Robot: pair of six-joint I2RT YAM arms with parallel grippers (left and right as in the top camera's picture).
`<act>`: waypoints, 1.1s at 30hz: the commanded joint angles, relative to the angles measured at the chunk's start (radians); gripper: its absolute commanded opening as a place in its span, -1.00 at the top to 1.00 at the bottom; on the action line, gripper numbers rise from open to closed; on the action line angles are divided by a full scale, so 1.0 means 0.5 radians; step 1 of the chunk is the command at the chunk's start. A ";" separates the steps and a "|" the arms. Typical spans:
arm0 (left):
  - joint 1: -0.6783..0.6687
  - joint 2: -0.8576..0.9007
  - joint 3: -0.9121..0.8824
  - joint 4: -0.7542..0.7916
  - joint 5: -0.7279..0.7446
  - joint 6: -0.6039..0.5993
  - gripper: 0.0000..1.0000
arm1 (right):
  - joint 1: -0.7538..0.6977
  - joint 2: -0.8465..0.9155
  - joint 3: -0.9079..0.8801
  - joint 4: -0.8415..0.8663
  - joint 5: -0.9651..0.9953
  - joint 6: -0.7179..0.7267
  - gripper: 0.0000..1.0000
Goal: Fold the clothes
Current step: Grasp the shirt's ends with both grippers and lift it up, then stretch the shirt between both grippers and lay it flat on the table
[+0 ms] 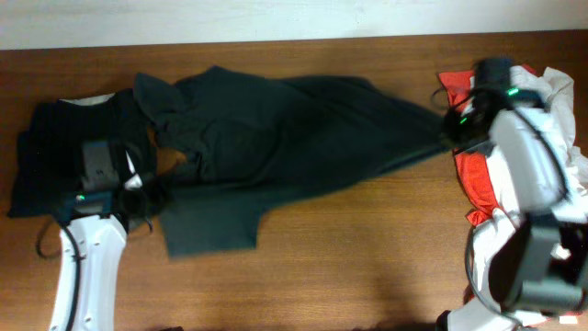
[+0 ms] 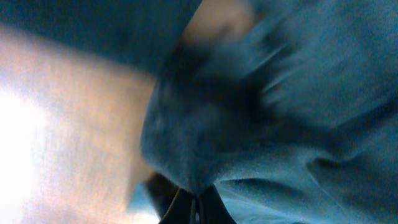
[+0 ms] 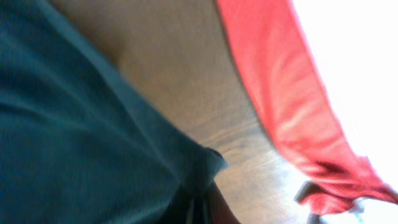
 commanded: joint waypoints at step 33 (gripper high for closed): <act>-0.105 0.582 1.882 0.053 0.322 0.217 0.99 | -0.132 0.047 1.669 -0.504 -0.210 -0.320 0.92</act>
